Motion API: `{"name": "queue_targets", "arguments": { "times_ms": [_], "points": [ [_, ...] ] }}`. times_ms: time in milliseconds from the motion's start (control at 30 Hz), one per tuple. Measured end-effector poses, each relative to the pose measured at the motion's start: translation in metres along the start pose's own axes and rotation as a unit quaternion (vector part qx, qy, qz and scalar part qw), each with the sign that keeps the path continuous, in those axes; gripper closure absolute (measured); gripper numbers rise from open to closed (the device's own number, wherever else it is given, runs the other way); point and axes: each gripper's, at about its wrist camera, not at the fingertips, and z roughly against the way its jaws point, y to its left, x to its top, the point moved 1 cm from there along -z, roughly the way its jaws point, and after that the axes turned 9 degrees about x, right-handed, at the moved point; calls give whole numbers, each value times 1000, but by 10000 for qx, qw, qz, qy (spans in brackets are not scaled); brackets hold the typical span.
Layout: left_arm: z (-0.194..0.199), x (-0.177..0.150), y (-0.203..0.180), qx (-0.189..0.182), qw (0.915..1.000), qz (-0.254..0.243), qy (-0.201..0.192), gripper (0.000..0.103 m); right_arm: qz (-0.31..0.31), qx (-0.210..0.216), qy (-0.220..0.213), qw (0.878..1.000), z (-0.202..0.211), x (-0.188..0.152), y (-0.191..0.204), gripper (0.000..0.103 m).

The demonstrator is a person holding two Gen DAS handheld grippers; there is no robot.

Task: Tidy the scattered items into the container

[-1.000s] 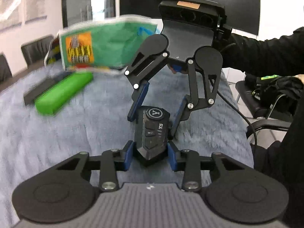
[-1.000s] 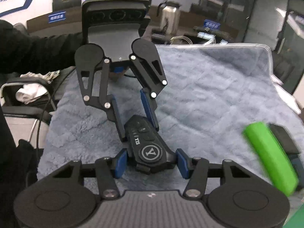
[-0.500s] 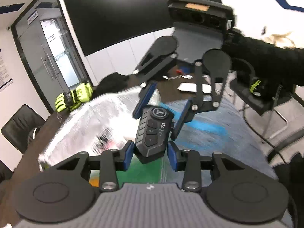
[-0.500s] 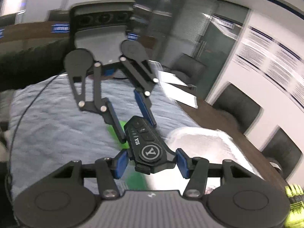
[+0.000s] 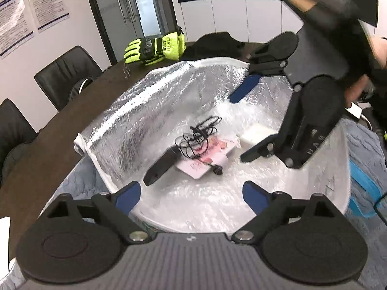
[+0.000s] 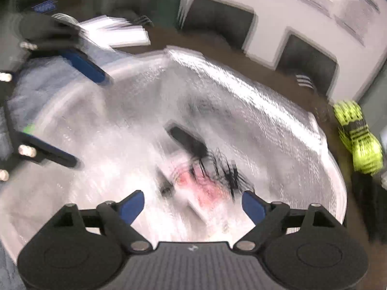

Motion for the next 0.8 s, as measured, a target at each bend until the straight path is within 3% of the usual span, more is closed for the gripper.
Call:
{"name": "queue_targets", "arguments": {
  "times_ms": [67, 167, 233, 333, 433, 533, 633, 733, 800],
  "points": [
    [6, 3, 2, -9, 10000, 7, -80, 1, -316, -134, 243, 9991, -2, -9, -8, 12],
    [14, 8, -14, 90, 9996, -58, -251, 0, -675, -385, 83, 9969, 9, -12, -16, 12],
    [22, 14, -22, 132, 9994, 115, -297, 0, -1039, -401, -288, 9934, 26, -8, -22, 12],
    [45, 19, -20, 441, 9936, 898, -529, 0, -1472, -314, -1350, 9794, 75, -16, -6, 7],
    [86, 6, -24, 1110, 9731, 1822, -872, 0, -1280, -339, -2348, 9630, 116, -27, 30, 0],
    [131, -23, -34, 1848, 9469, 2289, -1300, 0, -970, -298, -3164, 9432, 143, -43, 83, 0],
    [175, -68, -50, 2229, 9237, 2638, -1658, 0, -779, -273, -3521, 9323, 148, -63, 140, 0],
    [199, -120, -70, 2533, 9061, 2955, -1658, 0, -798, 286, -3710, 9248, 128, -93, 189, 0],
    [207, -158, -84, 2898, 8901, 3125, -1614, 0, -805, 678, -3524, 9299, 101, -106, 212, 0]
  ]
}}
